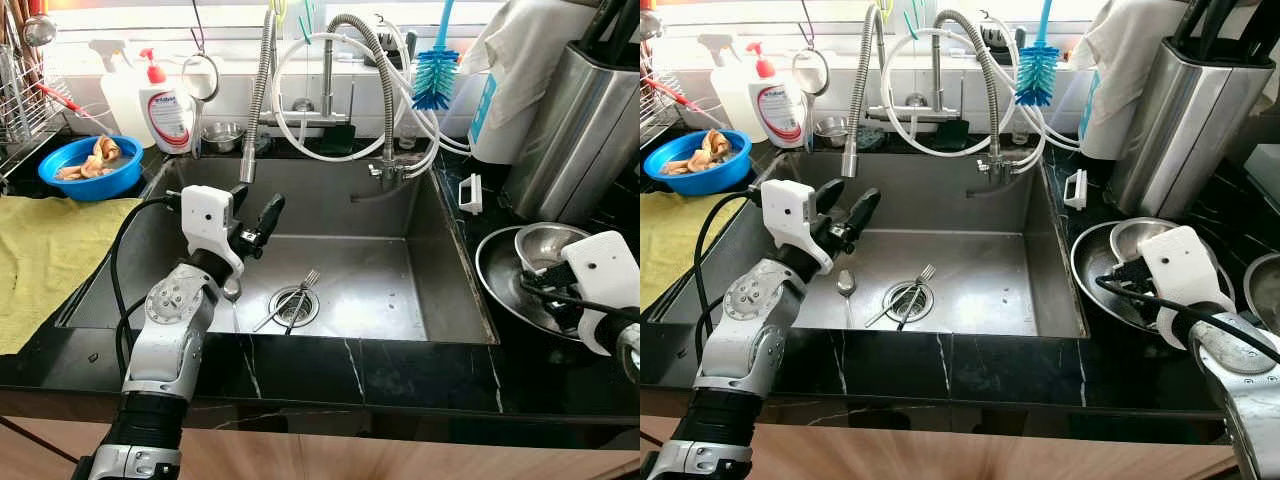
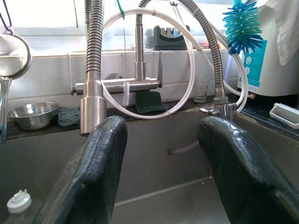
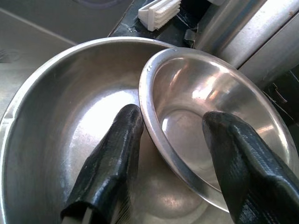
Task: Kitchen organization
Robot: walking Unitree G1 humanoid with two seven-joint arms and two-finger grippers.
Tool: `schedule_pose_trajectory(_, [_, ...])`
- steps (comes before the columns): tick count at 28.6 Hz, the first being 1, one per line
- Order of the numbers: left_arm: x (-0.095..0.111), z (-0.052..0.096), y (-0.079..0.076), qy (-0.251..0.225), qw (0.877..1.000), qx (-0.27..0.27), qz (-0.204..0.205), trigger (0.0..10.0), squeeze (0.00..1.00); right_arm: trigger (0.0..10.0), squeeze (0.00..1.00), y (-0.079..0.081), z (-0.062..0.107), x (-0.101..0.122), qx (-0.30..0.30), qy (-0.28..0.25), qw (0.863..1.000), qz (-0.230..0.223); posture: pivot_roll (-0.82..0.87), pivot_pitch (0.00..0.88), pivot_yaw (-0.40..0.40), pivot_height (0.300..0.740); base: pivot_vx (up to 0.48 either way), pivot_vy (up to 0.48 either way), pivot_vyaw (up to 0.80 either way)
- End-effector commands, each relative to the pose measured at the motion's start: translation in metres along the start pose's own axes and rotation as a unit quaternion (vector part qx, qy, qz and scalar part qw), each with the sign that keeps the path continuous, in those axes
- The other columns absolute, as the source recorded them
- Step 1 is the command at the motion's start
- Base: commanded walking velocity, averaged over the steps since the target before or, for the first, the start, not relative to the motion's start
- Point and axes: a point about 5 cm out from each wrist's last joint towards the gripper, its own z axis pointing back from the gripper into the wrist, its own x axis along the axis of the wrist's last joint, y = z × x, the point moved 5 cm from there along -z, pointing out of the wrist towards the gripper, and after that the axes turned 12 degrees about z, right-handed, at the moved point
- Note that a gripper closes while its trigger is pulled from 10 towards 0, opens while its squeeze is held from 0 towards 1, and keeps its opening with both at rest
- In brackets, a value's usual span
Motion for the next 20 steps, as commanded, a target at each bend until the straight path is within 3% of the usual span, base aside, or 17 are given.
schedule_pose_trajectory(1, [0.0069,0.0000,-0.0001,-0.010,1.000,-0.001,-0.001,10.0,0.00,0.0,0.00,0.0016,-0.0017,0.0027,0.004,-0.005,1.000,0.002,-0.10,0.000,0.004,0.740,0.000,0.000,0.00])
schedule_pose_trajectory(20, [0.0068,0.0002,0.0032,-0.005,1.000,0.001,-0.007,10.0,0.00,0.0,0.00,0.0047,-0.0063,0.0116,0.013,-0.019,1.000,0.008,-0.09,0.000,0.000,0.740,0.000,0.000,0.00])
